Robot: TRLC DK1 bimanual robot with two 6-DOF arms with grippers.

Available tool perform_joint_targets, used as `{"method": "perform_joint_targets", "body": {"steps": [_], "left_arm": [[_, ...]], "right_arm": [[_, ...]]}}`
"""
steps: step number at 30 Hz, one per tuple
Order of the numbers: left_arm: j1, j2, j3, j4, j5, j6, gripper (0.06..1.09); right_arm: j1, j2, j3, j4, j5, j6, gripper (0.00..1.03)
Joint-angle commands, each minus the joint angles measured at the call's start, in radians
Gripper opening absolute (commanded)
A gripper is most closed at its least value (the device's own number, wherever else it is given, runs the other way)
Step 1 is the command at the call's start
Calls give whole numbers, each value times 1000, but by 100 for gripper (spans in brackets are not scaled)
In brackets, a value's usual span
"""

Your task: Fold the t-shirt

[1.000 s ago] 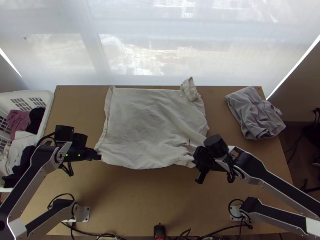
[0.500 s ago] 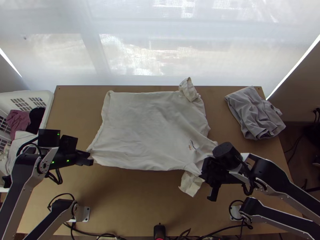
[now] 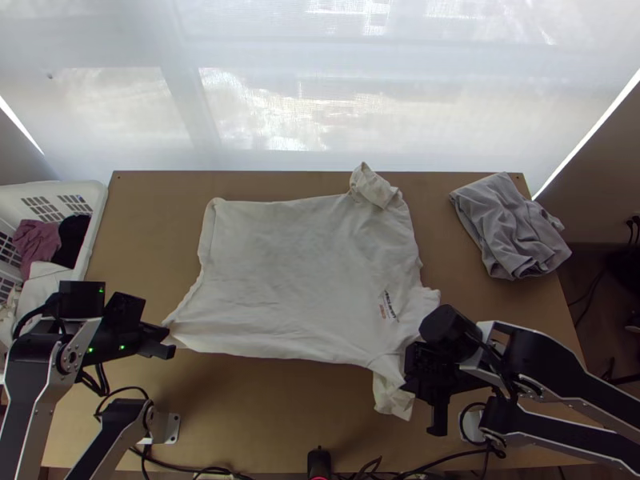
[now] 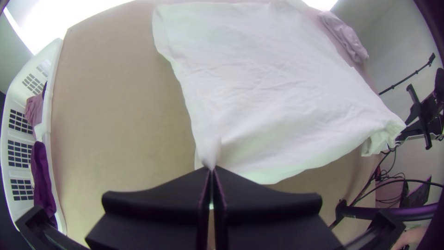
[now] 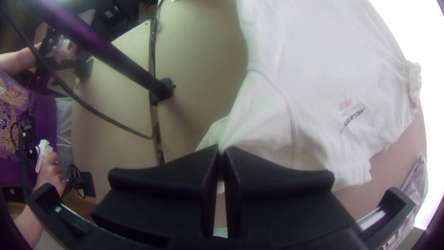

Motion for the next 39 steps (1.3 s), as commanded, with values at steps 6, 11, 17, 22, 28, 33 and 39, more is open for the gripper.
{"method": "perform_joint_targets", "body": {"steps": [6,11,17,22,28,33,39], "left_arm": [[141,-37,-56,-40,-10,112,9],[136,-22,-122,9,-3,58,9],[130,33,-100,36,7,6,82],[124,102,13,57,55,-45,95],[110,236,130,143,73,-65,95],[84,394,170,306,72,-92,95],[44,628,263,519,64,-146,101]], "right_arm": [[100,108,-20,48,-20,-17,6],[79,102,-62,137,-20,-16,30],[20,73,-47,175,-19,-11,90],[-122,38,26,177,-16,-43,98],[-340,55,73,257,-17,-65,98],[-425,107,87,322,-16,-39,98],[-478,171,122,427,95,-29,98]]}}
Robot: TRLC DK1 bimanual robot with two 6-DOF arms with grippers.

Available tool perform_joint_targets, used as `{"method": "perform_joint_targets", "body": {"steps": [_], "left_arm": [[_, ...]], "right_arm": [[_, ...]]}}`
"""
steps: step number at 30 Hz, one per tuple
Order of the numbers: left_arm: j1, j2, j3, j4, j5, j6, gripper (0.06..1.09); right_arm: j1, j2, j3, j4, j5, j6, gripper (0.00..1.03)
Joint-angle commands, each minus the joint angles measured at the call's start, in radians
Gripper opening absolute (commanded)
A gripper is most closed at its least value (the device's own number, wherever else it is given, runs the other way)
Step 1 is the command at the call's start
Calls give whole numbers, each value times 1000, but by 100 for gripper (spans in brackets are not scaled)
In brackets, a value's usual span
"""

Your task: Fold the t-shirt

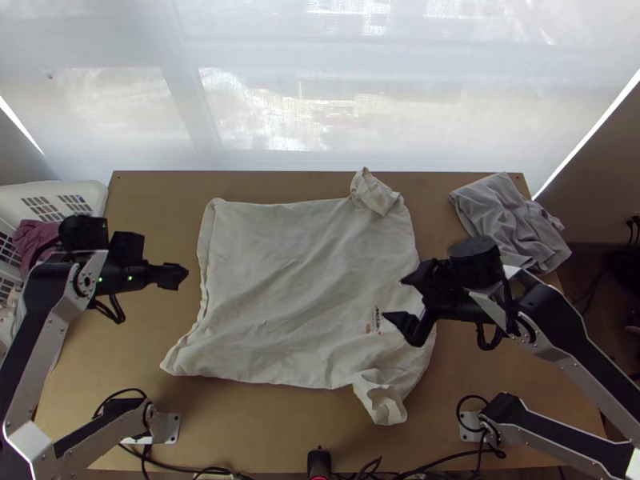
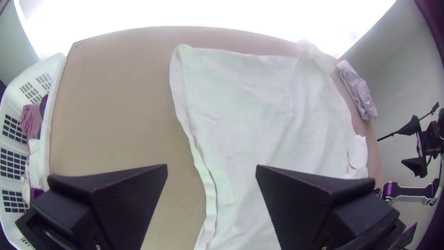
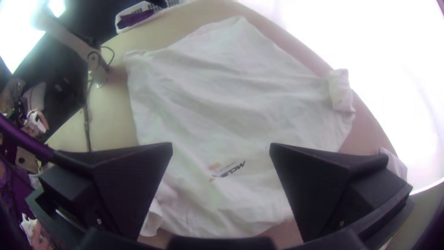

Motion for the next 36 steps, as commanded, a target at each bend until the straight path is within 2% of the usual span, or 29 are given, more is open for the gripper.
{"method": "perform_joint_targets", "body": {"steps": [1,8,16,25,31,35,36], "left_arm": [[-32,285,132,215,-10,-57,101],[-37,611,365,338,-56,-79,101],[-55,860,563,374,-60,-80,101],[-99,1035,726,367,-70,-92,101],[-116,1113,824,334,-119,-97,100],[-118,1137,859,318,-129,-114,93],[-119,1142,870,307,-130,-114,88]], "right_arm": [[-99,81,48,118,85,18,98],[-133,222,144,160,92,63,98],[-150,271,178,147,106,46,98],[-149,297,181,147,109,46,98],[-149,300,172,142,109,49,98],[-150,300,173,142,109,49,98],[-150,300,172,142,109,48,98]]}}
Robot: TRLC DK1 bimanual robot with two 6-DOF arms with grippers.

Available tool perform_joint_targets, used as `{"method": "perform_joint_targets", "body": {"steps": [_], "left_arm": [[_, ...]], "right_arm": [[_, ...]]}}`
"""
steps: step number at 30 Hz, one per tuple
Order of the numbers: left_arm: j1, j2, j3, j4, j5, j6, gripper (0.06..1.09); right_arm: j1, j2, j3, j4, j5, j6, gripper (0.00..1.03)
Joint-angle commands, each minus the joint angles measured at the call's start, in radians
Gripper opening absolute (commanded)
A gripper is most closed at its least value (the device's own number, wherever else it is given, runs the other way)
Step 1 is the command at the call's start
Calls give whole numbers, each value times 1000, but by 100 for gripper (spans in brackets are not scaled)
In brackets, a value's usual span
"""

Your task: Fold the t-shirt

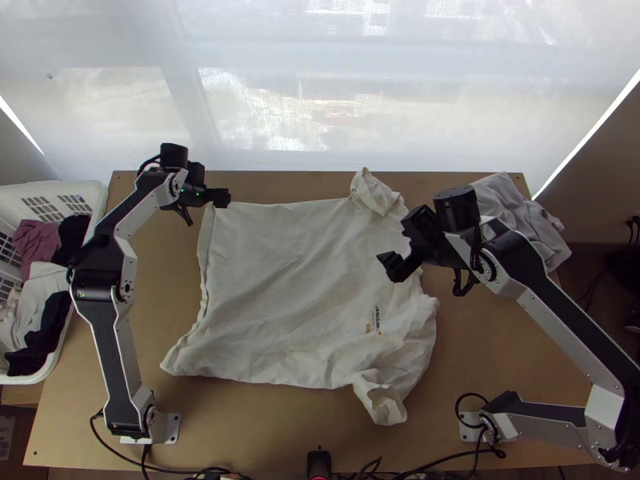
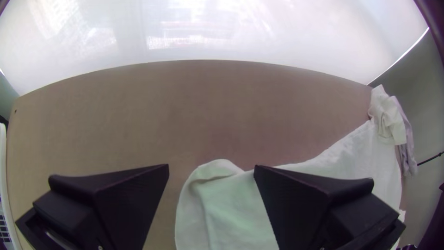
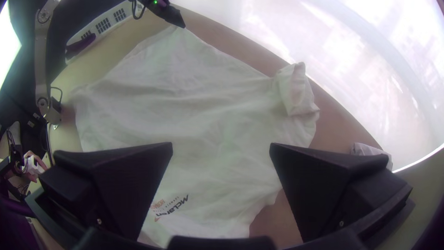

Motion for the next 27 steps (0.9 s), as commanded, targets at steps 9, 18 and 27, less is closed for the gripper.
{"method": "perform_joint_targets", "body": {"steps": [9,18,27], "left_arm": [[-11,69,101,-115,-15,-21,31],[-11,42,102,-141,-15,-15,9],[-31,-13,89,-156,-15,-10,9]], "right_arm": [[-16,9,-4,1,1,-4,98],[-23,6,4,1,1,-7,98],[-114,176,83,124,9,-38,98]]}}
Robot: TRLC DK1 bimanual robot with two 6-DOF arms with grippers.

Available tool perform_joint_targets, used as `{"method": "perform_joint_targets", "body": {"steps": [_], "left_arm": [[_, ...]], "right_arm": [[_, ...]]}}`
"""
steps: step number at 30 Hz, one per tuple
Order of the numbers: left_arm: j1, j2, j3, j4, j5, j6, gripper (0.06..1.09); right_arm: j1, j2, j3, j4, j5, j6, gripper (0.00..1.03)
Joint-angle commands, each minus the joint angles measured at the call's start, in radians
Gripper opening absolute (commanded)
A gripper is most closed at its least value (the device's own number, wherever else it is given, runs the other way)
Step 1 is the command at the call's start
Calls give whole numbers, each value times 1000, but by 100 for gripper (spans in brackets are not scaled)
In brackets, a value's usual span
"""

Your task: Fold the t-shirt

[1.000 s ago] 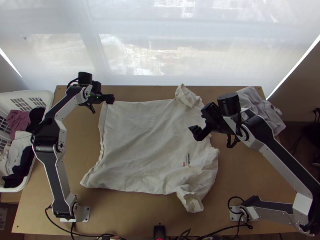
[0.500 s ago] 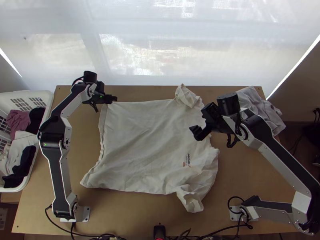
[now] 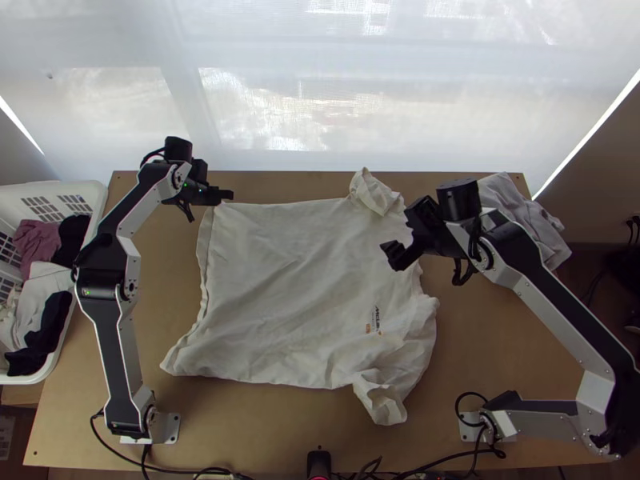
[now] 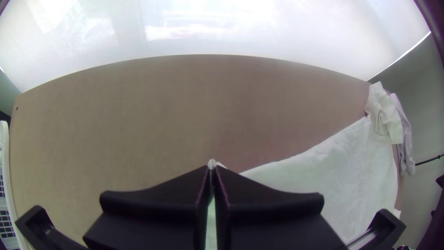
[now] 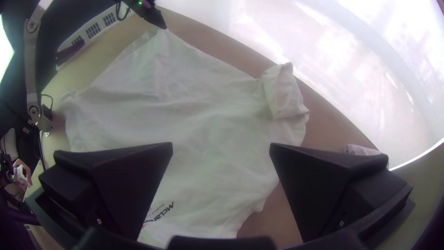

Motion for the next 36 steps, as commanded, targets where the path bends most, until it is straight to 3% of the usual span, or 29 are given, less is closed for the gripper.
{"method": "perform_joint_targets", "body": {"steps": [1,6,15,25,31,34,36], "left_arm": [[-11,-39,-14,-10,1,2,9],[-16,-63,-41,-10,3,-1,9],[-17,-94,-64,-25,1,8,9],[-17,-100,-64,-34,0,16,9],[-17,-103,-64,-45,0,19,9],[-16,-105,-64,-53,0,21,9],[-16,-106,-64,-59,0,25,9]], "right_arm": [[-74,166,83,95,6,-26,98],[-132,402,266,119,4,-49,97],[-123,735,620,105,4,-38,93],[-100,870,701,87,4,-44,87],[-107,959,798,27,3,-58,62],[-109,994,858,-2,3,-66,41],[-109,1007,887,-8,1,-73,21]]}}
